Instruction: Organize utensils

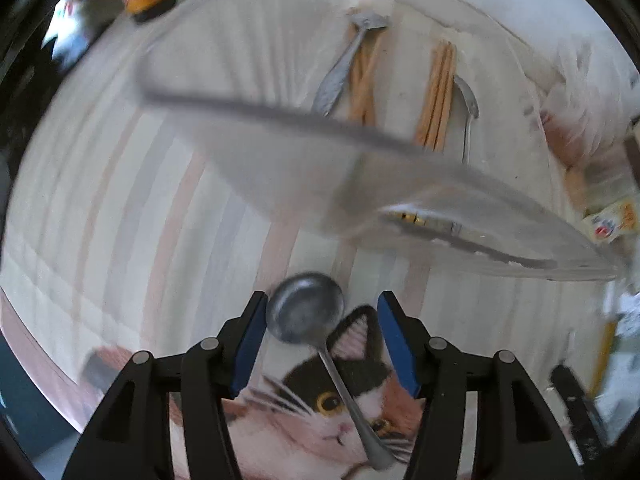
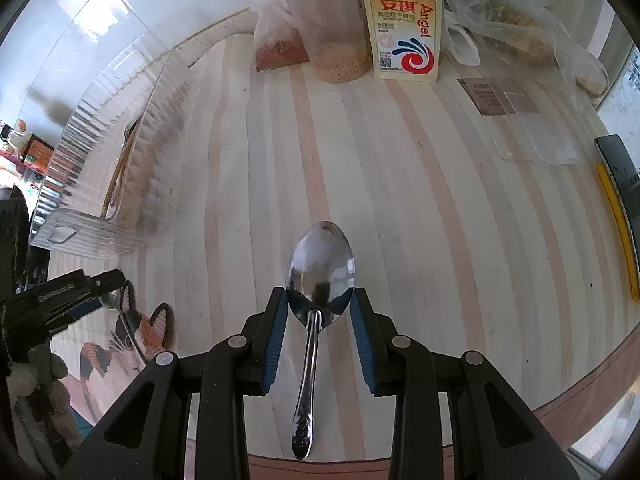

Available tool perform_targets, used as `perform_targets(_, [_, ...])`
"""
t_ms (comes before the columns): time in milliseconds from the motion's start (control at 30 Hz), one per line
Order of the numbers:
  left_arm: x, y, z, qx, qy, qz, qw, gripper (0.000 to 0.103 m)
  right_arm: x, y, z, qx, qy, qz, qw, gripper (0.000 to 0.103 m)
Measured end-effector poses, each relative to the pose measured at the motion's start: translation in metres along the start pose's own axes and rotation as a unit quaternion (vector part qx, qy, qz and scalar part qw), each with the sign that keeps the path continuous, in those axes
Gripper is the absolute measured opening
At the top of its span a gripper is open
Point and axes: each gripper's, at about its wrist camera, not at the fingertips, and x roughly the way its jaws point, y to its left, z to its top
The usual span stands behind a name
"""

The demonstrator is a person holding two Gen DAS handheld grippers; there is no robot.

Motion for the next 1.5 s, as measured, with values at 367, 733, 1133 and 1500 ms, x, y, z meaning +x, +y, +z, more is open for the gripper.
perform_targets(367, [-0.013,0.014,-0.004,0.035,-0.016,-0.007,0.9992,0.007,-0.002,-0.006,0.000,0.010,-0.008,0.002,1.000,0.034])
perform_targets(733, [-0.034,0.056,-0.018,-0.019,-0.028,-0.073,0.9968,0.002,-0.003,-0.005,0.000,0.013,-0.009,0.006,1.000,0.032])
perform_targets(1133, [-0.023,0.064,-0.028,-0.059,0.007,-0.116,0.9915,0.049,0.013,-0.005,-0.003,0.029,0.025,0.012,0.999,0.011])
perform_targets(1500, [-0.032,0.020,-0.029,0.053,-0.048,0.008,0.9974,0.009,0.016,-0.008,-0.003,0.043,0.029,0.000,0.999,0.012])
